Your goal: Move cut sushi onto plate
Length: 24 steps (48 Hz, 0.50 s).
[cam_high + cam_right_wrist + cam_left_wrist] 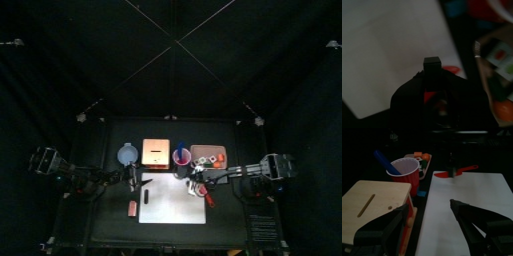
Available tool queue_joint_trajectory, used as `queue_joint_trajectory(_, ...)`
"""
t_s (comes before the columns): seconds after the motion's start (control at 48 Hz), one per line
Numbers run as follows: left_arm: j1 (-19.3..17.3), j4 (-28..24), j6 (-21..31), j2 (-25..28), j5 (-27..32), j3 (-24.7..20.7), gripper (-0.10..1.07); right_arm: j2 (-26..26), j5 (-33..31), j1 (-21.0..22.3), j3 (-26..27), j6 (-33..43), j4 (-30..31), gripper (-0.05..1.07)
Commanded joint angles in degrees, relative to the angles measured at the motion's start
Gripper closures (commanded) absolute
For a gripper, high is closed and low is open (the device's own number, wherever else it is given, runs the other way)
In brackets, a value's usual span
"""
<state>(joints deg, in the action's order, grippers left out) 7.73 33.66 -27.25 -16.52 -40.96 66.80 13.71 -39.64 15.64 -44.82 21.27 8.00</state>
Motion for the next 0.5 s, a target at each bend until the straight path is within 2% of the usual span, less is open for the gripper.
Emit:
queue_joint_trajectory(0.0,-0.09,-0.09,-0.18,-0.18,-0.18,-0.88,-0.01,3.25,3.69,6.86,-2.11,0.26,1.58,0.48)
queue_joint_trajectory(0.104,-0.09,-0.09,-0.18,-0.26,-0.18,-1.05,-0.01,2.55,9.4,13.18,-3.43,-0.09,1.93,0.46)
queue_joint_trajectory(0.167,-0.09,-0.09,-0.18,-0.26,-0.18,-1.05,-0.01,0.7,11.34,15.38,-3.69,-0.7,1.93,0.32)
queue_joint_trajectory(0.271,-0.18,-0.18,-0.18,-0.26,-0.18,-1.05,-0.01,-0.88,11.78,15.47,-3.16,-0.7,2.02,0.09)
queue_joint_trajectory(0.333,-0.09,-0.09,-0.18,-0.26,-0.18,-1.05,-0.01,-0.88,11.69,15.38,-2.99,-0.35,2.11,0.01)
queue_joint_trajectory(0.479,-0.26,-0.09,-0.18,-0.26,-0.18,-0.97,-0.01,3.34,11.34,14.5,-3.08,0.35,1.85,-0.01)
